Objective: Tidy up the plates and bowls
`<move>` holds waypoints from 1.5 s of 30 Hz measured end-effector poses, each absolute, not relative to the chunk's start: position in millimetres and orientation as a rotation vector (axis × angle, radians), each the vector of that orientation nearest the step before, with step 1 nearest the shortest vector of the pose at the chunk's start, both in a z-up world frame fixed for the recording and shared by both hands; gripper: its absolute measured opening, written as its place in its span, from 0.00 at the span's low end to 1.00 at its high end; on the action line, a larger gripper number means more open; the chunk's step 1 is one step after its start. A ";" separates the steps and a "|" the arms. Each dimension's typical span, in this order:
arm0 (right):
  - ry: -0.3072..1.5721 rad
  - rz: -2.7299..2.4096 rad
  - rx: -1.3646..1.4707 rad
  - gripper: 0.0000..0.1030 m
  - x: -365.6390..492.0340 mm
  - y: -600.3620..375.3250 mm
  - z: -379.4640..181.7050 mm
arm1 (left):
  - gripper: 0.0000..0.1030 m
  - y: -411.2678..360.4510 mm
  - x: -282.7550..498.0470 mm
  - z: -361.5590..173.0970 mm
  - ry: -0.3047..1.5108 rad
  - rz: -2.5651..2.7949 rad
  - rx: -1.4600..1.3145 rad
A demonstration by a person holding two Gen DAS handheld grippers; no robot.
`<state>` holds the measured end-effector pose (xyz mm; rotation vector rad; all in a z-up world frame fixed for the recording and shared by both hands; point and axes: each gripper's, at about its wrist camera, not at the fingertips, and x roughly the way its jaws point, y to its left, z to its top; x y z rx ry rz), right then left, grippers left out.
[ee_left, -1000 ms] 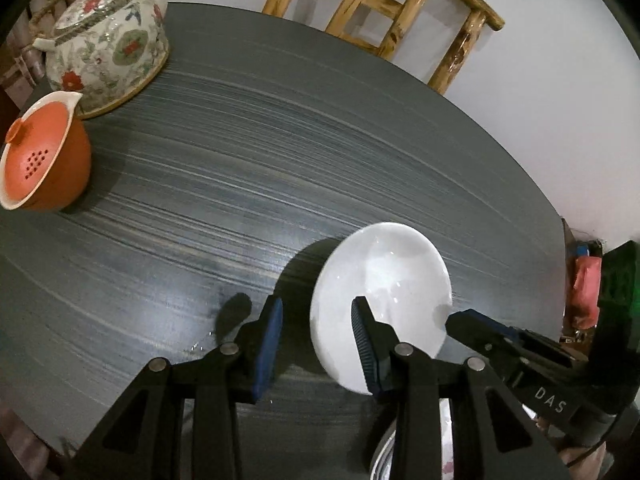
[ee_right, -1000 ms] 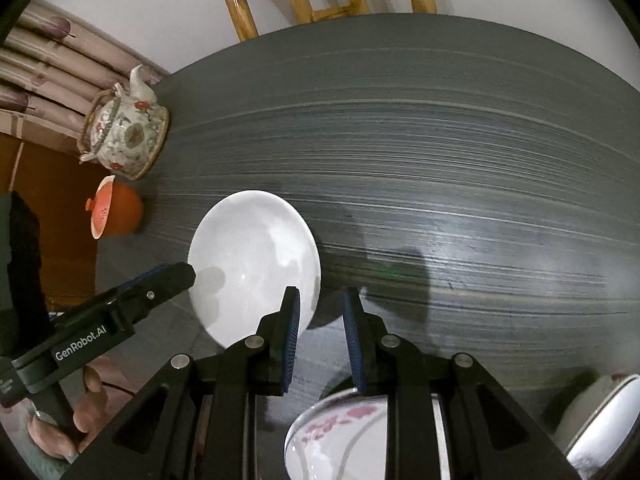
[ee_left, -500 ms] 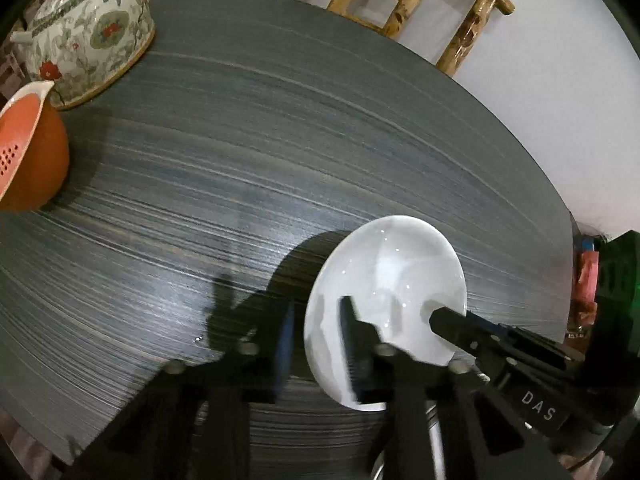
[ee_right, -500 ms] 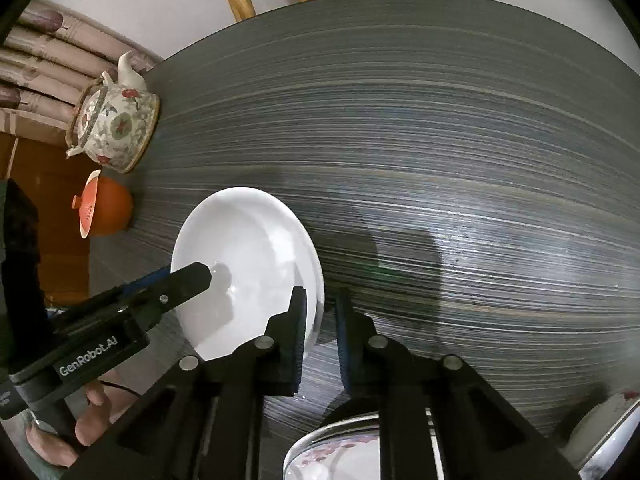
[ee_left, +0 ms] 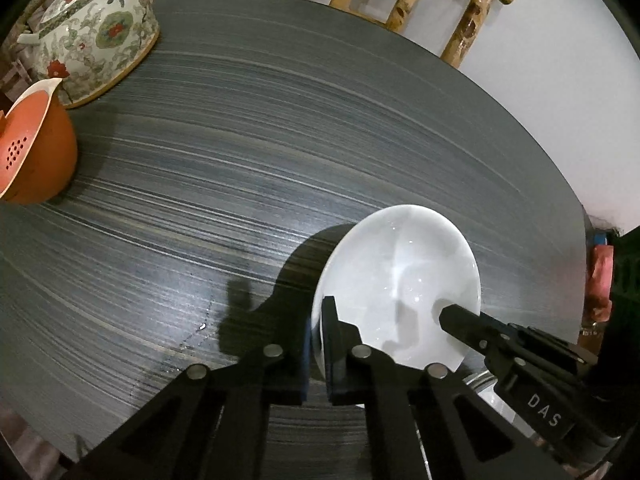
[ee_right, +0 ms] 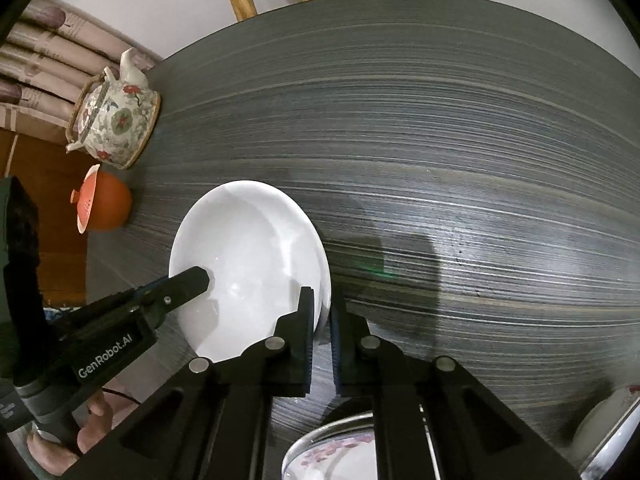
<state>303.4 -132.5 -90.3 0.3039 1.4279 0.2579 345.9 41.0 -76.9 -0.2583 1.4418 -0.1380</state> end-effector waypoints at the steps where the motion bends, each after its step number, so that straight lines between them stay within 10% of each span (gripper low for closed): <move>1: 1.429 0.256 0.310 0.08 302.5 -133.8 -90.5 | 0.04 40.8 346.1 -76.4 1.443 -0.141 -0.263; 45: 1.244 -0.032 0.464 0.09 129.6 -387.8 -0.5 | 0.06 -230.5 234.0 15.2 1.383 -0.475 0.019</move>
